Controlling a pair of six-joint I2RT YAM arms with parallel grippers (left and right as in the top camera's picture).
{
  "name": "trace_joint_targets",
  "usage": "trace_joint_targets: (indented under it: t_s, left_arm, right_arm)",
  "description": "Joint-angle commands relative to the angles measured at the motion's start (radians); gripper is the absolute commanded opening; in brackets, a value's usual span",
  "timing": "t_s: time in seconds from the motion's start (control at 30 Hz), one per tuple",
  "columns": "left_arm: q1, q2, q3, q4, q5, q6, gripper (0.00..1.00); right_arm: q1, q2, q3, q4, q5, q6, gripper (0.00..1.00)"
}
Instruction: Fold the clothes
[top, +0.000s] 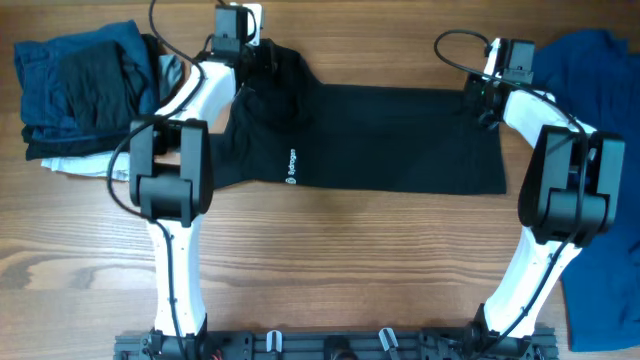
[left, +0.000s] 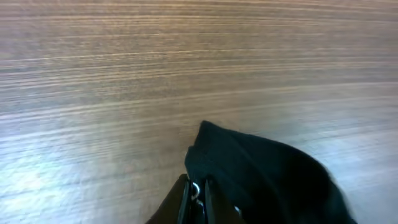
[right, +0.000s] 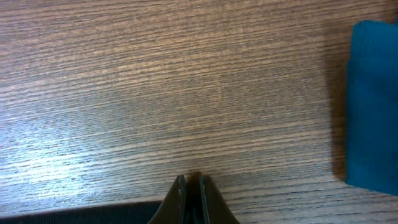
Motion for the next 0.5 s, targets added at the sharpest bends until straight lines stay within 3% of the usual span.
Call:
trace_joint_targets:
  t_s: [0.0, 0.27, 0.3, 0.37, 0.47]
  left_arm:
    - [0.010, -0.127, 0.004, -0.055, -0.035, 0.028, 0.11]
    - [0.027, -0.189, 0.004, -0.168, -0.047, 0.026, 0.13]
    - [0.028, -0.189, 0.004, -0.172, -0.042, 0.023, 0.17]
    - [0.028, -0.177, 0.002, -0.173, -0.021, 0.023, 0.33]
    - [0.028, -0.134, 0.002, -0.137, 0.028, 0.024, 0.44]
  right_arm:
    - [0.003, -0.039, -0.013, -0.021, -0.098, 0.000, 0.04]
    - [0.003, -0.141, -0.013, -0.085, -0.114, -0.037, 0.04]
    - [0.003, -0.147, -0.013, -0.090, -0.114, -0.042, 0.04]
    - [0.003, -0.151, -0.013, -0.095, -0.110, -0.049, 0.04]
    - [0.003, -0.143, -0.013, -0.104, -0.090, -0.048, 0.04]
